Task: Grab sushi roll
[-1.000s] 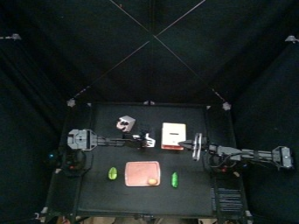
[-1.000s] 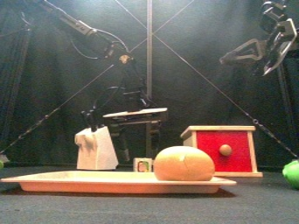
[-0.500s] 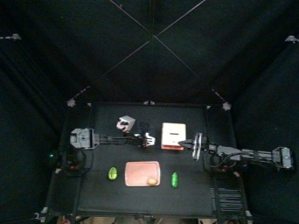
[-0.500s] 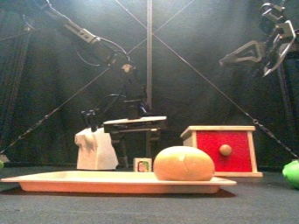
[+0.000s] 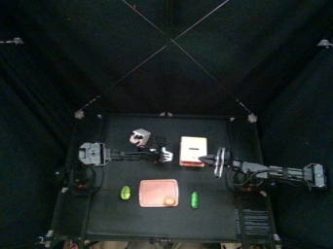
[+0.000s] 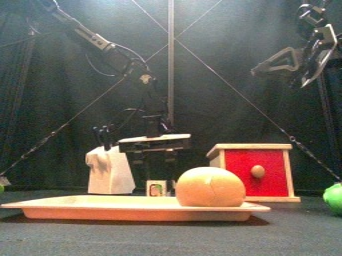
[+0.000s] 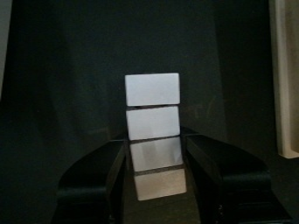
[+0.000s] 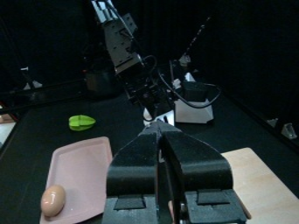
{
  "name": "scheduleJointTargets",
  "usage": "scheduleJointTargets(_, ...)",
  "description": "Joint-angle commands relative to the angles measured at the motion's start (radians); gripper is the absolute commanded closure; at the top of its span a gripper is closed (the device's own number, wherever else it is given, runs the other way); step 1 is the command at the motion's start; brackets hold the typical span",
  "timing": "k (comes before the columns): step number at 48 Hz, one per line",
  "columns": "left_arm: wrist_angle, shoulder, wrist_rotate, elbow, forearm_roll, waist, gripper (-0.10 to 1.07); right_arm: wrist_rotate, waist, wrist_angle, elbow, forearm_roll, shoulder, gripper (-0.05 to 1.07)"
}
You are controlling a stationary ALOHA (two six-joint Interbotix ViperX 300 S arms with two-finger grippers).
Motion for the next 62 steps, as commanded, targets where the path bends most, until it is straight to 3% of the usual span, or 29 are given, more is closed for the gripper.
scheduleJointTargets(1,0.000,-0.021,0.002,-0.021,0.005,0.002,0.38,-0.002,-0.003,-0.005,-0.009,0.002,0.008,1.01)
scheduleJointTargets(19,0.043,-0.075,0.000,-0.018,0.041,-0.005,0.41,-0.002,-0.003,-0.005,-0.009,0.002,0.006,1.01)
scheduleJointTargets(62,0.052,-0.077,-0.002,-0.006,0.048,-0.005,0.41,-0.002,-0.005,-0.005,-0.008,0.003,0.006,1.01)
